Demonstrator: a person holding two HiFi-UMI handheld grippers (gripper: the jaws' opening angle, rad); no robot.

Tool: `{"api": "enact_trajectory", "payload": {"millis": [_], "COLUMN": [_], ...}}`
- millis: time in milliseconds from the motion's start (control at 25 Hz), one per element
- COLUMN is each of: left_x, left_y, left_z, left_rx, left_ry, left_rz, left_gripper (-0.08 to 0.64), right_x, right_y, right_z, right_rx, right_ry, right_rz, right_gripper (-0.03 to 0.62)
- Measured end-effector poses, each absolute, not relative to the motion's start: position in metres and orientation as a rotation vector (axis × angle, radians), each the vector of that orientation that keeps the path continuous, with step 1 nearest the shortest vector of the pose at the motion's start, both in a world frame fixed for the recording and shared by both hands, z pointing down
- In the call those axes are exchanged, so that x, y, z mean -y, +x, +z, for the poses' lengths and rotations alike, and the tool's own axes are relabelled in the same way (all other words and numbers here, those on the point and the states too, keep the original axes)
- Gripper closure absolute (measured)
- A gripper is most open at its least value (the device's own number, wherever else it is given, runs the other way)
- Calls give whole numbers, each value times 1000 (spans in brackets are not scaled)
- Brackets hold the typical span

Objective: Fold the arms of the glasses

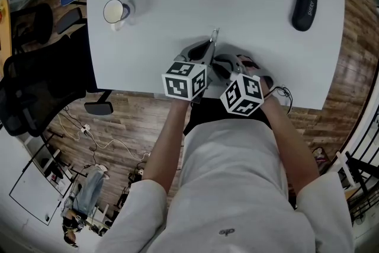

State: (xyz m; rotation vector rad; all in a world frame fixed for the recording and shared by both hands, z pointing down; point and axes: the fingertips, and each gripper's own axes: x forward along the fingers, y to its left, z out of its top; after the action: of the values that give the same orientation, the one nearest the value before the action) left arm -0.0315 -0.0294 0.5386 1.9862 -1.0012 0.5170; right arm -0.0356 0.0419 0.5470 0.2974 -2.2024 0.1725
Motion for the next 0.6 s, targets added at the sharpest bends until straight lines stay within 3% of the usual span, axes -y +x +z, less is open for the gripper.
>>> {"api": "enact_trajectory", "payload": {"millis": [600], "left_x": [26], "left_y": [-31], "left_z": [541], "left_rx": [992], "left_ry": [1999], "left_rz": [539], "left_gripper": [538], "right_x": [-44], "right_y": [-19], "right_z": [549], "right_rx": [2187], "right_ry": [314], "right_rz": [185], "right_gripper": [522]}}
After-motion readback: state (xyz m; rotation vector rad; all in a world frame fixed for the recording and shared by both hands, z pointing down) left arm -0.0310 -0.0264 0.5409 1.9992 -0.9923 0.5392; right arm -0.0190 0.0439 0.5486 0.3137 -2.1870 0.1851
